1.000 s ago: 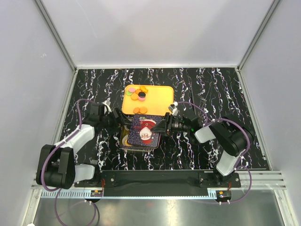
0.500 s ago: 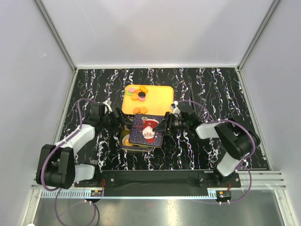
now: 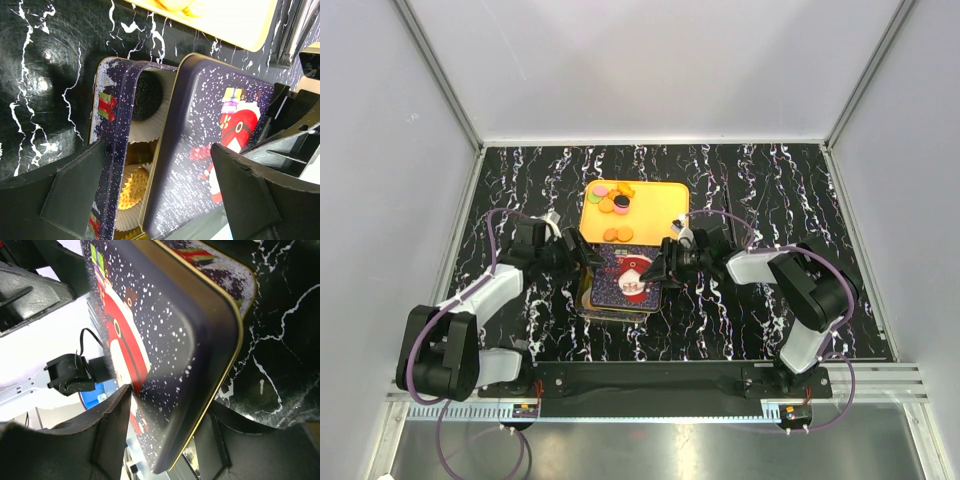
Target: Pack the cookies
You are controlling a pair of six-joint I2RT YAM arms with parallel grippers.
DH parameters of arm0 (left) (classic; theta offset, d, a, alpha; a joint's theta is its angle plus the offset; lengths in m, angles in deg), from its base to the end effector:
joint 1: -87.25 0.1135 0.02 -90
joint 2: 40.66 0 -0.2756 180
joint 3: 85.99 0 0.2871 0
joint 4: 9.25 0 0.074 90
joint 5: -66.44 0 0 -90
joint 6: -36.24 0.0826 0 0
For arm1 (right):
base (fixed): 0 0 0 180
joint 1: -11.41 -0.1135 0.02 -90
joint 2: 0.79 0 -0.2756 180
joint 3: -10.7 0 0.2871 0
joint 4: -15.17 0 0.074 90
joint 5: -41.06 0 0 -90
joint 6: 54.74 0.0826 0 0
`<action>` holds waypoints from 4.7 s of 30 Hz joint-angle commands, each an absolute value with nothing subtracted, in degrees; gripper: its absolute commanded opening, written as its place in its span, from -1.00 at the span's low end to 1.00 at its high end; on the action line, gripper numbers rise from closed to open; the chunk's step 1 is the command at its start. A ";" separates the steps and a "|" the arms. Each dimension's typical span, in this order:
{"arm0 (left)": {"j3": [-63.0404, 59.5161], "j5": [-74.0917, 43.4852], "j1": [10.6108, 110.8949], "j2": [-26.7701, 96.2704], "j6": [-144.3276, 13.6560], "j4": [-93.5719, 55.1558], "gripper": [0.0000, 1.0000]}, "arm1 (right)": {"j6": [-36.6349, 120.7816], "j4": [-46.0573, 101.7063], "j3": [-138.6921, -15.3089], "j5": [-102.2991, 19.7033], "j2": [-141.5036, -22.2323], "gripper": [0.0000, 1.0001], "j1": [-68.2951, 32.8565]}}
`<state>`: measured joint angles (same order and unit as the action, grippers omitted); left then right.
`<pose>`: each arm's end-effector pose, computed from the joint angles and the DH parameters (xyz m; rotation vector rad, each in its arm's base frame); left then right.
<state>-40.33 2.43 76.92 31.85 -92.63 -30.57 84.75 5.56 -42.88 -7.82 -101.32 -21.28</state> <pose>0.2810 -0.0880 0.1362 -0.4035 2.4828 -0.9244 0.2860 0.2481 0.0920 -0.0928 2.5123 1.5027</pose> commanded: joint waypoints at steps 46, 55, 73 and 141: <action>-47.04 0.78 67.04 28.34 -105.35 -16.65 0.83 | 69.28 36.10 -60.60 -26.43 -101.51 0.55 -29.55; -46.86 0.08 66.07 28.78 -105.79 -16.65 0.79 | 67.17 39.97 -62.98 -29.69 -101.95 0.68 -30.87; -47.13 -1.68 64.75 29.39 -106.93 -16.83 0.59 | 64.62 45.68 -65.88 -36.28 -100.98 0.64 -33.41; -46.07 -9.50 63.87 33.96 -106.66 -23.51 0.55 | 71.47 16.87 -35.56 -9.31 -86.04 0.72 -23.48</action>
<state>-44.83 -7.10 64.12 34.32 -106.07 -20.93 70.31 19.31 -36.68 -13.96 -88.14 -23.77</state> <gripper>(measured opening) 0.777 0.856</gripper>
